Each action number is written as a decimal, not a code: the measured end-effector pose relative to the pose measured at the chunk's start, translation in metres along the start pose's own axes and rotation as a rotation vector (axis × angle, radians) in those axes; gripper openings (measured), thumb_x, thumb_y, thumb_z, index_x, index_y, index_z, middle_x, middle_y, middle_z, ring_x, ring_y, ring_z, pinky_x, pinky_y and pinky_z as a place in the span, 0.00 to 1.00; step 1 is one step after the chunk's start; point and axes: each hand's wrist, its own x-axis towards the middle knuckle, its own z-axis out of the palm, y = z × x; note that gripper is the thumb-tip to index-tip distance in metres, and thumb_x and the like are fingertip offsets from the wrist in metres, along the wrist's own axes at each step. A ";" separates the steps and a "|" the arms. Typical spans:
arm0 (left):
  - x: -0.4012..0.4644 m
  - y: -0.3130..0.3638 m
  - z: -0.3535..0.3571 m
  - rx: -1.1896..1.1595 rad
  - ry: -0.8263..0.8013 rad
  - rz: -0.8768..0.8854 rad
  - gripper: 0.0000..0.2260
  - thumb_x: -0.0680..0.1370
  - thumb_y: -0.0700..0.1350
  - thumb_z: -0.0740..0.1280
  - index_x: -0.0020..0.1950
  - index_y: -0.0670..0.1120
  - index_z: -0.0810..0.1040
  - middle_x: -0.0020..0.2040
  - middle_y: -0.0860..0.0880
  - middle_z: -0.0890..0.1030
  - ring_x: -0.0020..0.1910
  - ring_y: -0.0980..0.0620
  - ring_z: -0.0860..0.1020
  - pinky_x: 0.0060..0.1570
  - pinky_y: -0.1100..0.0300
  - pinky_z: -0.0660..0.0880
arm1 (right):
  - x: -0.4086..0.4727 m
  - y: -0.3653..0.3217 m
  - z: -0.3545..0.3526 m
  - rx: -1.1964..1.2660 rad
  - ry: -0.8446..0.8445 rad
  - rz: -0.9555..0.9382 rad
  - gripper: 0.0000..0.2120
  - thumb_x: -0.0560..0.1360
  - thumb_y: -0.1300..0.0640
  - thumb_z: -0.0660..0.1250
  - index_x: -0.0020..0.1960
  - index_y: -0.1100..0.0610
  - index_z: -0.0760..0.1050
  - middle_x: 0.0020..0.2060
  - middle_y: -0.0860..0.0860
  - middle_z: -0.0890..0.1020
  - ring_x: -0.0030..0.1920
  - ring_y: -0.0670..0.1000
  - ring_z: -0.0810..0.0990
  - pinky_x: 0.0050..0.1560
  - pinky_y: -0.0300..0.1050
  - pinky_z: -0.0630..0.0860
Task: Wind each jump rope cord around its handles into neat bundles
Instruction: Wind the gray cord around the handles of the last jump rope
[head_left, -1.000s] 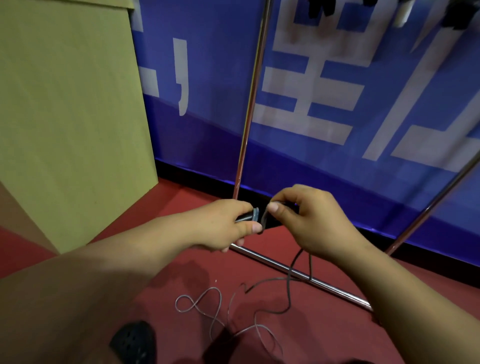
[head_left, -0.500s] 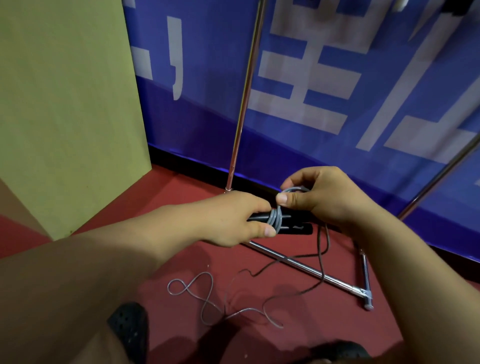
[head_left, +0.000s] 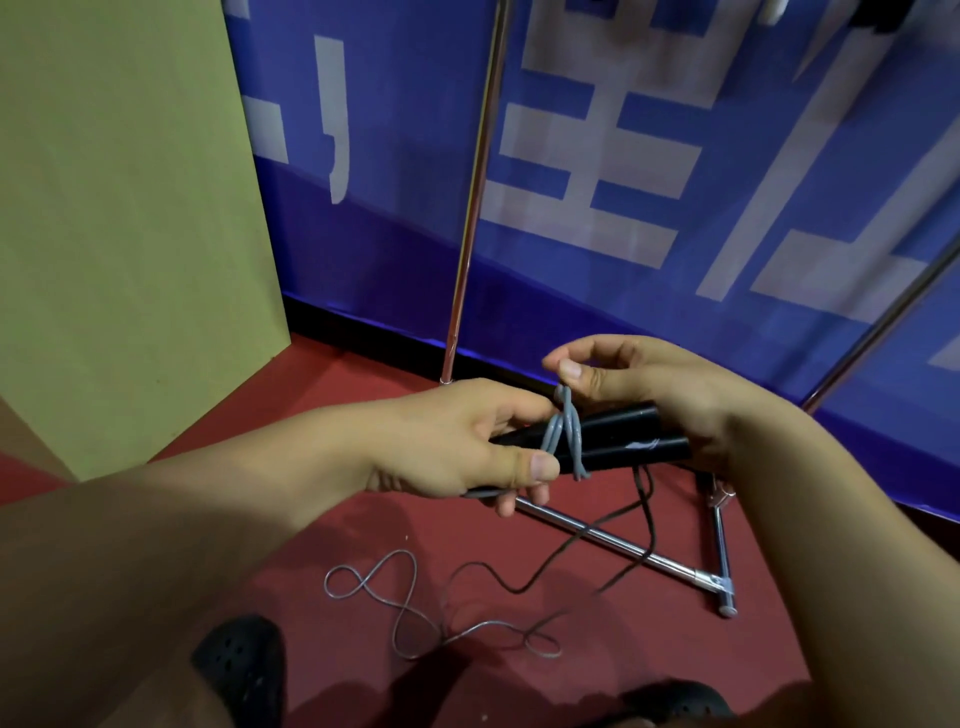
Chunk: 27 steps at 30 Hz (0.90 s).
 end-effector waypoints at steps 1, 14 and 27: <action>0.001 0.000 0.000 -0.015 0.022 0.010 0.06 0.81 0.39 0.65 0.52 0.49 0.77 0.40 0.51 0.82 0.34 0.53 0.78 0.37 0.65 0.74 | 0.000 -0.001 0.000 0.065 0.016 0.021 0.19 0.71 0.53 0.71 0.58 0.61 0.78 0.44 0.55 0.83 0.45 0.55 0.81 0.43 0.44 0.80; 0.008 0.005 -0.008 -0.260 0.519 -0.029 0.05 0.83 0.39 0.62 0.50 0.42 0.76 0.36 0.48 0.79 0.28 0.53 0.75 0.26 0.65 0.74 | 0.009 0.002 0.017 0.127 0.194 0.042 0.05 0.80 0.58 0.65 0.49 0.55 0.79 0.36 0.53 0.77 0.31 0.48 0.73 0.31 0.43 0.72; 0.011 -0.016 -0.030 -0.235 0.767 -0.182 0.07 0.83 0.44 0.64 0.51 0.41 0.78 0.40 0.48 0.80 0.30 0.55 0.75 0.35 0.56 0.82 | 0.008 0.003 0.028 -0.091 0.264 0.010 0.03 0.79 0.61 0.66 0.48 0.57 0.79 0.31 0.50 0.79 0.31 0.50 0.67 0.29 0.43 0.64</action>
